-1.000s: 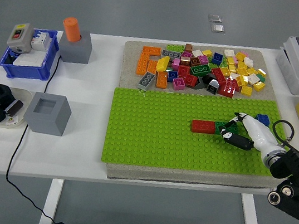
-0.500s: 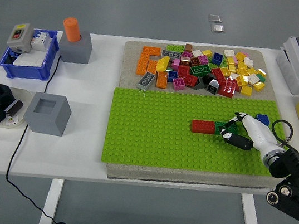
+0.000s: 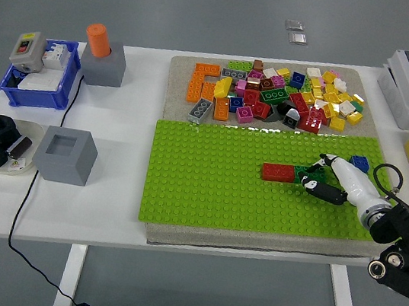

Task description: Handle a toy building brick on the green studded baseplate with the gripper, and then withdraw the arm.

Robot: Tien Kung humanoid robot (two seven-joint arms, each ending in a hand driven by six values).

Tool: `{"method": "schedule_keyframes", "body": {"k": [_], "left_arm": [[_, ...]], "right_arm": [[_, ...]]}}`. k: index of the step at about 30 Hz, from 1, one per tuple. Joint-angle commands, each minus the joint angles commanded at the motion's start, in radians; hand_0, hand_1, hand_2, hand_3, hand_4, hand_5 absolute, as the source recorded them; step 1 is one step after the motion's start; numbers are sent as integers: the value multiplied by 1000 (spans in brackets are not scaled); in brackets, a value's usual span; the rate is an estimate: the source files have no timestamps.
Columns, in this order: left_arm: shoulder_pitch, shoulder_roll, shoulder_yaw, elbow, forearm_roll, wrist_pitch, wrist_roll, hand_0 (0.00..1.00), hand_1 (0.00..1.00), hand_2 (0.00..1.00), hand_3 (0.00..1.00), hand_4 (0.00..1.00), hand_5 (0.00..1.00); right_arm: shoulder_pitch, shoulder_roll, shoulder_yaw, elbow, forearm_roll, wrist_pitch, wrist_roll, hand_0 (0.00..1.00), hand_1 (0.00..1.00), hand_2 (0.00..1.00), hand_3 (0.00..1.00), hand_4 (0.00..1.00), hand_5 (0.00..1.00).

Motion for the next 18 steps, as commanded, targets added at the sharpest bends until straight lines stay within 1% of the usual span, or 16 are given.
{"method": "schedule_keyframes", "body": {"k": [5, 6, 9, 10, 13, 17, 18], "left_arm": [[4, 1, 2, 0, -5, 0, 0, 795, 834, 825, 844, 942, 616], [5, 1, 2, 0, -6, -1, 0, 795, 834, 825, 841, 942, 616], [6, 0, 4, 0, -8, -1, 0, 795, 834, 825, 841, 942, 616], [6, 0, 4, 0, -7, -1, 0, 795, 834, 825, 841, 942, 616], [8, -4, 3, 0, -6, -1, 0, 795, 833, 824, 837, 942, 616], [15, -14, 3, 0, -9, -2, 1, 795, 833, 824, 837, 942, 616], [16, -16, 2, 0, -8, -2, 1, 795, 833, 823, 836, 941, 614]], "right_arm": [[-19, -36, 82, 52, 61, 18, 39, 952, 889, 925, 633, 626, 672], [-23, -42, 96, 59, 72, 21, 45, 943, 882, 908, 637, 626, 661], [-34, -54, 128, 69, 88, 22, 57, 943, 882, 908, 637, 626, 661], [-43, -60, 147, 72, 90, 15, 65, 943, 882, 908, 637, 626, 661], [-78, -71, 208, 78, 94, -27, 98, 936, 875, 891, 642, 626, 633], [-131, -72, 304, 88, 131, -114, 174, 936, 875, 891, 642, 626, 633], [-137, -67, 325, 90, 142, -133, 192, 835, 823, 849, 672, 644, 583]]}}
